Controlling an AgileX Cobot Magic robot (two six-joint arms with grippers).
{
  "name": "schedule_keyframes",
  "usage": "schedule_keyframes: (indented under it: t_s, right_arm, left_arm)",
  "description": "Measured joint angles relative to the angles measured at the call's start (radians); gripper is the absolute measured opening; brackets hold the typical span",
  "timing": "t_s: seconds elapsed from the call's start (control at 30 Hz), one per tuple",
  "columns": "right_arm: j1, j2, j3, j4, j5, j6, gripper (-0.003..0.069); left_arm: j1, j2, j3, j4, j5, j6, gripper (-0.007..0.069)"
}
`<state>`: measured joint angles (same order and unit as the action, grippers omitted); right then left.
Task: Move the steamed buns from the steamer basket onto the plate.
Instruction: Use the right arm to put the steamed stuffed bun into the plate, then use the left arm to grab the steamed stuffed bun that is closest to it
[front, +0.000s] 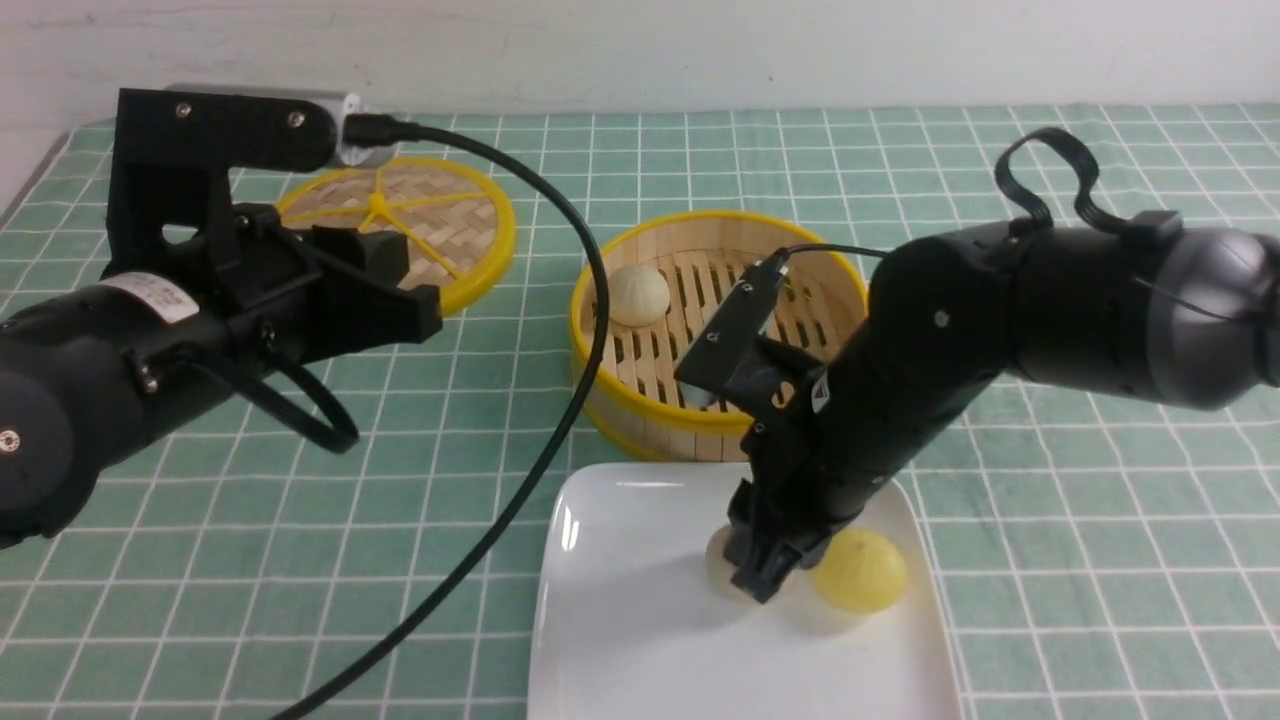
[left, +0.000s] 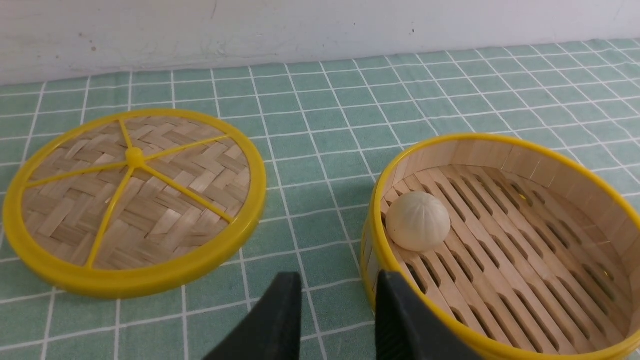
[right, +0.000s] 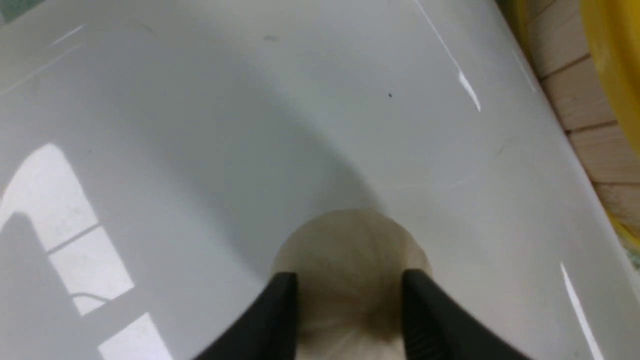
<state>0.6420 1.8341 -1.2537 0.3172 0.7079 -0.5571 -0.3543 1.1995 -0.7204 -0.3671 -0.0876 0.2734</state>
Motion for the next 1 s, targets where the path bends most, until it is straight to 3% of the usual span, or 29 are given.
schedule_keyframes:
  t_s: [0.03, 0.07, 0.13, 0.23, 0.5, 0.67, 0.8, 1.0]
  right_arm:
    - [0.0, -0.001, -0.003, 0.0, 0.0, 0.004, 0.0397]
    - [0.0, -0.001, -0.004, 0.0, 0.0, 0.004, 0.041]
    - [0.0, -0.007, -0.015, 0.0, 0.0, 0.011, 0.0538]
    - [0.001, -0.033, -0.036, 0.0, -0.02, 0.034, 0.0606]
    - [-0.01, -0.229, -0.051, -0.051, -0.188, 0.128, 0.0545]
    - [-0.094, -0.41, -0.051, -0.208, -0.23, 0.242, 0.0529]
    - [-0.21, -0.554, -0.051, -0.362, -0.136, 0.341, 0.0529]
    - [-0.303, -0.732, -0.051, -0.438, 0.067, 0.419, 0.0528]
  left_arm:
    - [0.0, 0.0, 0.0, 0.0, 0.0, 0.0, 0.0245]
    - [0.0, 0.0, 0.0, 0.0, 0.0, 0.0, 0.0245]
    - [0.0, 0.0, 0.0, 0.0, 0.0, 0.0, 0.0245]
    - [0.0, 0.0, 0.0, 0.0, 0.0, 0.001, 0.0245]
    - [0.0, 0.0, 0.0, 0.0, 0.0, 0.001, 0.0245]
    - [0.0, 0.0, 0.0, 0.0, 0.0, 0.001, 0.0245]
    - [0.0, 0.0, 0.0, 0.0, -0.006, 0.001, 0.0245]
    - [0.0, 0.0, 0.0, 0.0, -0.043, 0.001, 0.0245]
